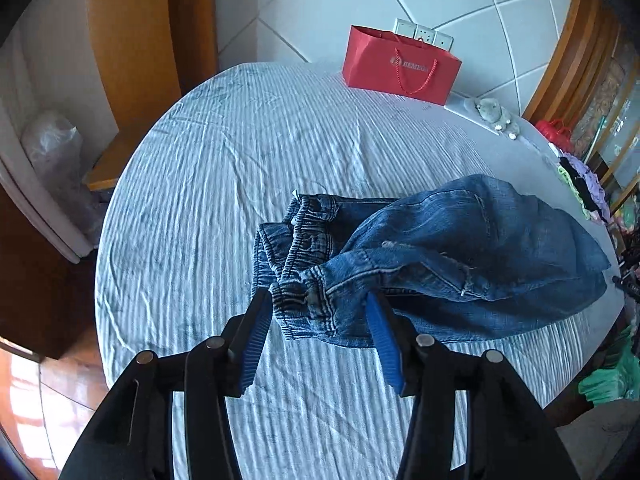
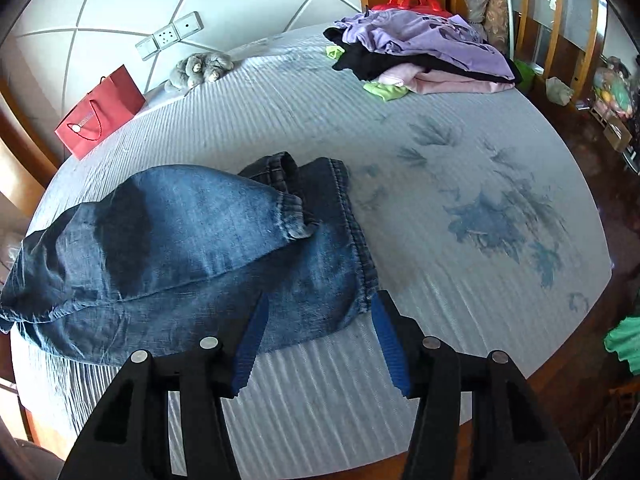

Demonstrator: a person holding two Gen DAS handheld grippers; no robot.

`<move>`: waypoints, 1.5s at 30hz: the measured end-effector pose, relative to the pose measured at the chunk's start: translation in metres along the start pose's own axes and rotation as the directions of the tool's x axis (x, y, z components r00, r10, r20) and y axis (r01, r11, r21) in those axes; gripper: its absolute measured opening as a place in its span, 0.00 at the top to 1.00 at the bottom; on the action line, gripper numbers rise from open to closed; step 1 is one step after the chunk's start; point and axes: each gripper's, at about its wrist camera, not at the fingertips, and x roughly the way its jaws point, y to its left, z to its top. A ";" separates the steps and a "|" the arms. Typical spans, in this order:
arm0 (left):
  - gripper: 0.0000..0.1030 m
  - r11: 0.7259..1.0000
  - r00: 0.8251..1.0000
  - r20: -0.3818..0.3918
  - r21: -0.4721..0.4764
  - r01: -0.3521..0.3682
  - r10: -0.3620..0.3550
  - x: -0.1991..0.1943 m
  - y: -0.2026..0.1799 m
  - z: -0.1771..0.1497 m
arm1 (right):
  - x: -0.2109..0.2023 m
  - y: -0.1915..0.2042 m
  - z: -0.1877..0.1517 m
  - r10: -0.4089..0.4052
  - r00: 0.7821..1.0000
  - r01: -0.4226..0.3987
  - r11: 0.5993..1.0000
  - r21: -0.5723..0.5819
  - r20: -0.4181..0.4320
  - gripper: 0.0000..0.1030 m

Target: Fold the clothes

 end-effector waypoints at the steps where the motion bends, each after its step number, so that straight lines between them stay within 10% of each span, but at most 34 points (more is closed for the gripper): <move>1: 0.51 0.999 1.000 -0.007 0.026 -0.019 0.019 -0.005 -0.001 0.002 | 0.000 0.004 0.003 0.005 1.000 -0.005 1.000 -0.008 0.002 0.48; 5: 0.48 0.995 0.995 -0.030 0.013 -0.096 0.096 -0.014 0.015 0.005 | 0.002 0.007 0.010 0.019 1.000 -0.019 1.000 0.018 0.005 0.46; 14: 0.44 0.974 0.998 -0.058 -0.220 -0.049 0.037 0.074 0.014 0.024 | 0.022 -0.006 0.026 0.039 0.999 -0.034 0.990 0.134 -0.037 0.38; 22: 0.41 0.974 0.983 -0.149 -0.183 -0.135 0.108 0.121 -0.007 0.017 | 0.033 -0.006 0.035 0.135 0.988 -0.120 0.976 0.182 -0.072 0.30; 24: 0.55 0.973 0.977 -0.151 -0.151 -0.175 0.153 0.124 -0.013 0.018 | 0.042 -0.006 0.037 0.133 0.986 -0.113 0.975 0.189 -0.097 0.30; 28: 0.69 0.968 0.972 -0.156 -0.157 -0.198 0.173 0.124 -0.010 0.022 | 0.048 -0.003 0.049 0.087 0.989 -0.065 0.982 0.178 -0.119 0.82; 35: 0.67 0.976 0.978 -0.155 -0.145 -0.164 0.142 0.118 -0.006 0.020 | -0.034 0.014 0.079 0.061 0.995 -0.067 0.994 0.085 0.073 0.87; 38: 0.64 0.979 0.978 -0.151 -0.121 -0.165 0.146 0.121 -0.010 0.021 | -0.044 -0.007 0.046 0.029 1.000 -0.027 0.992 0.120 -0.008 0.87; 42: 0.61 0.981 0.972 -0.155 -0.057 -0.186 0.175 0.123 -0.019 0.025 | 0.002 -0.031 -0.014 -0.082 0.964 0.113 0.987 0.112 -0.254 0.44; 45: 0.61 0.983 0.981 -0.111 -0.080 -0.165 0.156 0.102 -0.015 0.029 | 0.002 -0.037 -0.028 -0.068 0.966 0.110 0.982 0.156 -0.250 0.42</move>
